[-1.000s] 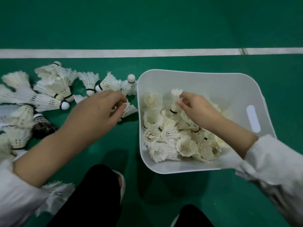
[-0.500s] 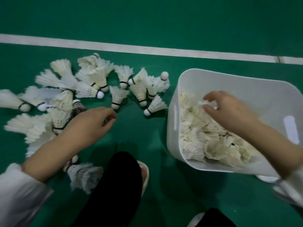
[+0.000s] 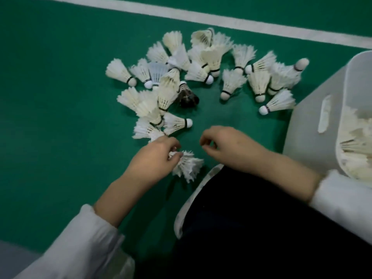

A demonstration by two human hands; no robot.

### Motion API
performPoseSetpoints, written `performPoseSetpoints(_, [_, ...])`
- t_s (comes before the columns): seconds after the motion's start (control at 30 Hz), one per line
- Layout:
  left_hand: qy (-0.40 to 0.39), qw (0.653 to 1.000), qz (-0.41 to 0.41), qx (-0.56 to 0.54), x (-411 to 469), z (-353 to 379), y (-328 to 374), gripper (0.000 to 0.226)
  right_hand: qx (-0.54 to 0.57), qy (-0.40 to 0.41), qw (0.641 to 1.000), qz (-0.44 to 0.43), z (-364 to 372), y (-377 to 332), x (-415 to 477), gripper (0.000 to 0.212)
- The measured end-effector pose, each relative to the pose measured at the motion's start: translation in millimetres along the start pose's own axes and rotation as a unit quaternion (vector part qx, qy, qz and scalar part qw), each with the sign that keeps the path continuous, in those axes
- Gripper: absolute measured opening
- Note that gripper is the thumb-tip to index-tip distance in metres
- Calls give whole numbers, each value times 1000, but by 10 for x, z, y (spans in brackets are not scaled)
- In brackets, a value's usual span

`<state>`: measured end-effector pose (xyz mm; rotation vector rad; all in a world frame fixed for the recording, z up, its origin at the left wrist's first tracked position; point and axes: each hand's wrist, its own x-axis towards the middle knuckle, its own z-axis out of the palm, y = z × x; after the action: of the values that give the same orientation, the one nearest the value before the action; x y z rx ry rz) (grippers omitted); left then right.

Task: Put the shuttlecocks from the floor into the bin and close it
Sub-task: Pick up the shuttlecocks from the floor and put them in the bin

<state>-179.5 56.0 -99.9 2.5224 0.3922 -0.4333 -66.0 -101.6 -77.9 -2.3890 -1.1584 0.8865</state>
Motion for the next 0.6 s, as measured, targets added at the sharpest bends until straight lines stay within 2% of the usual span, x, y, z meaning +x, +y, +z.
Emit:
performPoseSetpoints(0.13, [-33,998,-44,9,-41,315,-30,41,13,-91,995,35,401,35,83,35])
performPoseSetpoints(0.27, [17,998,-54,-36,50,481,-16,28,34,-109,991,74,574,81,111,36])
performPoseSetpoints(0.33, [37,996,-59,-48,154,478,27,25,36,-72,993,91,613,110,143,27])
performPoseSetpoints(0.47, [57,995,-51,-70,351,360,131,23,77,69,986,128,483,249,157,16])
performPoseSetpoints(0.6, [81,990,-36,-110,473,252,214,24,161,181,952,189,169,509,72,12])
